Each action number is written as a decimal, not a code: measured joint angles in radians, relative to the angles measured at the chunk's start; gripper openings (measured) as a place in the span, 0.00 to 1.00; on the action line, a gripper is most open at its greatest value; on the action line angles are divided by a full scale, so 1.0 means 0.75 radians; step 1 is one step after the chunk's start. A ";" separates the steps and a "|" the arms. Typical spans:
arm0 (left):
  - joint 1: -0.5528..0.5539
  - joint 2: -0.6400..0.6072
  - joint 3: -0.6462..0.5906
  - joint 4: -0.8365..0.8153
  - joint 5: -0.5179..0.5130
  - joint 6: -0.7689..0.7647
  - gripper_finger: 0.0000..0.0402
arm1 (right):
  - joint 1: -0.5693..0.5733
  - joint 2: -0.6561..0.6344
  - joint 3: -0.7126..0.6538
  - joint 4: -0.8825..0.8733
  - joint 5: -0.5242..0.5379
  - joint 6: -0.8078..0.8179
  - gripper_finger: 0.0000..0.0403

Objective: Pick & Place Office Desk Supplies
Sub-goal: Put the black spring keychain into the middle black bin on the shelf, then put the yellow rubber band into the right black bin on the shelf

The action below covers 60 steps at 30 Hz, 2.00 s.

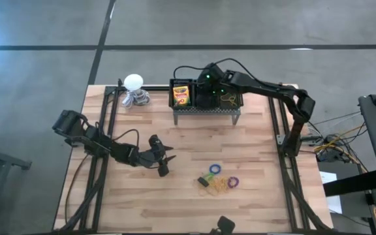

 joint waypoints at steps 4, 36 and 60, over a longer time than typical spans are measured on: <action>0.000 0.000 0.000 -0.005 0.006 0.000 0.46 | 0.002 -0.011 0.009 -0.009 0.000 -0.008 0.32; 0.000 0.000 0.002 -0.020 0.011 -0.011 0.46 | 0.949 -0.698 -1.073 0.576 0.453 0.346 0.43; 0.001 0.000 0.003 -0.019 0.005 -0.011 0.46 | 1.110 -0.526 -1.269 0.576 -0.219 0.913 0.41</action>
